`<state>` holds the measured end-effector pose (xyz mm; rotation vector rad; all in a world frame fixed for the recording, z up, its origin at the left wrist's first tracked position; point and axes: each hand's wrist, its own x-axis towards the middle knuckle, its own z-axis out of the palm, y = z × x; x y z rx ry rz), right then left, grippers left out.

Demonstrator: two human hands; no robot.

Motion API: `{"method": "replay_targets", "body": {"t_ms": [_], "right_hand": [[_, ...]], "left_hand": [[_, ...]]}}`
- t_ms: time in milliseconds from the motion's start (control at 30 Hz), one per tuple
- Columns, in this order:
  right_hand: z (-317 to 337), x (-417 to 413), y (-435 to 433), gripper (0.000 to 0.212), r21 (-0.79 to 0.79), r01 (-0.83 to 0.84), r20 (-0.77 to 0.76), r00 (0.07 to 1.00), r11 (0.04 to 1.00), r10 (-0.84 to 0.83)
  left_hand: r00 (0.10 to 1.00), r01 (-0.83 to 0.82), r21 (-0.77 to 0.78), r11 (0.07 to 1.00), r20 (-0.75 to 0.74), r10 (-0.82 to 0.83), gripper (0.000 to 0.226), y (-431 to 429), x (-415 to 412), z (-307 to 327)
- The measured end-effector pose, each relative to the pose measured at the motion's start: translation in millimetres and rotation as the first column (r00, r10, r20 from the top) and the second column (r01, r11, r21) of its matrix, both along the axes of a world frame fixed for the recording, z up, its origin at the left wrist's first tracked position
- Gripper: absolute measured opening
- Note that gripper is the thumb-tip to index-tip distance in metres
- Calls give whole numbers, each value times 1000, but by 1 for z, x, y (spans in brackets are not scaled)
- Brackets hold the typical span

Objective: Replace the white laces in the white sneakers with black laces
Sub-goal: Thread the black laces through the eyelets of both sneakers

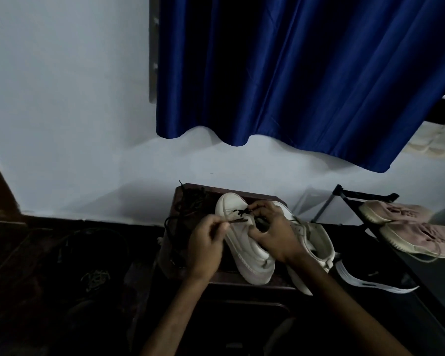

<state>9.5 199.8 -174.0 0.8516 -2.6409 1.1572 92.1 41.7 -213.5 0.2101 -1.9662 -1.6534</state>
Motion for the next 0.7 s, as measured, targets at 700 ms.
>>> {"method": "replay_targets", "body": {"t_ms": [700], "right_hand": [[9,13,-1,35,100,37,-13,999,994,-36]], "left_hand": [[988,131,-353,926,121,-93,36,-46,33,-28]]}}
